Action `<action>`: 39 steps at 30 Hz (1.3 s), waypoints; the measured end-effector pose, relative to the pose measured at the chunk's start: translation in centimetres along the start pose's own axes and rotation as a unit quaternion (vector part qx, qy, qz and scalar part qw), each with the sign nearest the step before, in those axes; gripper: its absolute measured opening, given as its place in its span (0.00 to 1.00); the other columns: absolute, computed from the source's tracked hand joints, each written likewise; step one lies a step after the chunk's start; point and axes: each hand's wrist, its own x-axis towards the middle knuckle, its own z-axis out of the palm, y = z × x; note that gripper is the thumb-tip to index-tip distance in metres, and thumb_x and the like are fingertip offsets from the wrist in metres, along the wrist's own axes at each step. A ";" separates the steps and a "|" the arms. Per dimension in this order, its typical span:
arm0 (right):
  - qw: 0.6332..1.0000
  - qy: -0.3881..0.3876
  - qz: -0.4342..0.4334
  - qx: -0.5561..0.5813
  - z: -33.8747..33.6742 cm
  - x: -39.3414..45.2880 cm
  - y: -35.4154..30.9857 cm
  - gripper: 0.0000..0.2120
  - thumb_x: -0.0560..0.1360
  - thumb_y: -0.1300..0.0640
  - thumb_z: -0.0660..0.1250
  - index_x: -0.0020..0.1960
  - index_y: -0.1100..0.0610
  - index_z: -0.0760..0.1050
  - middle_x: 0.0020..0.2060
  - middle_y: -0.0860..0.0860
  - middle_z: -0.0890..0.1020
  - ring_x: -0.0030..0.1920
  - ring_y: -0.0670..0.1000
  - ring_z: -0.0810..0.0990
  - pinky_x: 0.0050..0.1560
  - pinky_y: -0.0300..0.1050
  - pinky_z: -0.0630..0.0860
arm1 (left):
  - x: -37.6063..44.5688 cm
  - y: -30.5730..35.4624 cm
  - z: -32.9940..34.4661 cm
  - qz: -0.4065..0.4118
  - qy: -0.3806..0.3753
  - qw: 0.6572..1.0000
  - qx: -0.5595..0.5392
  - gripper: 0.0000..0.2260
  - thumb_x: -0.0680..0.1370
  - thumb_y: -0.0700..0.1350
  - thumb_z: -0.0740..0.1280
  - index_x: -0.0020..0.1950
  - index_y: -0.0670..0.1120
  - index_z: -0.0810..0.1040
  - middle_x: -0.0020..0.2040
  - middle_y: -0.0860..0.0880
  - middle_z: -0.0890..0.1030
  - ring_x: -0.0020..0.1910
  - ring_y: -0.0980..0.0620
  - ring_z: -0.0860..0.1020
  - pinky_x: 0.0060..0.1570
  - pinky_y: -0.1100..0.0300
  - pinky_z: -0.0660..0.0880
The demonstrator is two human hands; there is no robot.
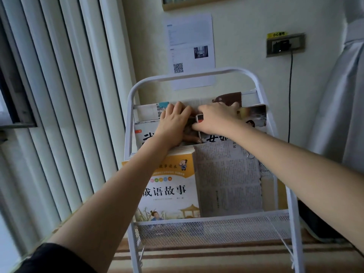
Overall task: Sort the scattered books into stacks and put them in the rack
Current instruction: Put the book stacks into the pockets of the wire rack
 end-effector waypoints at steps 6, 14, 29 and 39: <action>0.998 0.052 0.016 -0.027 0.8 -0.7 -1.5 0.16 0.76 0.46 0.57 0.60 0.51 0.71 0.60 0.53 0.77 0.65 0.58 0.68 0.62 0.65 0.58 | -0.3 -0.1 -0.2 -0.016 -0.007 1.000 -0.006 0.34 0.67 0.59 0.74 0.67 0.50 0.66 0.63 0.44 0.66 0.61 0.43 0.63 0.64 0.50 0.60; 0.992 0.112 -0.065 -0.005 2.3 -0.2 0.7 0.24 0.76 0.40 0.56 0.65 0.55 0.65 0.63 0.54 0.74 0.64 0.56 0.70 0.58 0.57 0.62 | -0.6 0.1 -0.3 -0.035 -0.018 0.998 -0.043 0.26 0.72 0.53 0.69 0.68 0.55 0.65 0.64 0.46 0.65 0.63 0.43 0.62 0.64 0.50 0.59; 0.993 0.072 -0.089 -0.014 2.9 0.7 2.9 0.42 0.71 0.27 0.45 0.77 0.49 0.38 0.76 0.47 0.35 0.74 0.50 0.31 0.67 0.71 0.33 | -0.7 0.5 -0.1 -0.040 -0.014 0.999 -0.030 0.31 0.69 0.54 0.71 0.66 0.45 0.63 0.63 0.44 0.64 0.62 0.44 0.63 0.64 0.50 0.61; 0.981 0.140 -0.123 0.054 2.5 -1.7 4.9 0.37 0.69 0.34 0.65 0.72 0.51 0.63 0.68 0.52 0.70 0.66 0.55 0.67 0.64 0.52 0.62 | -0.3 0.6 0.1 -0.045 -0.014 0.998 -0.042 0.37 0.64 0.62 0.73 0.66 0.50 0.63 0.62 0.46 0.64 0.62 0.45 0.62 0.64 0.49 0.59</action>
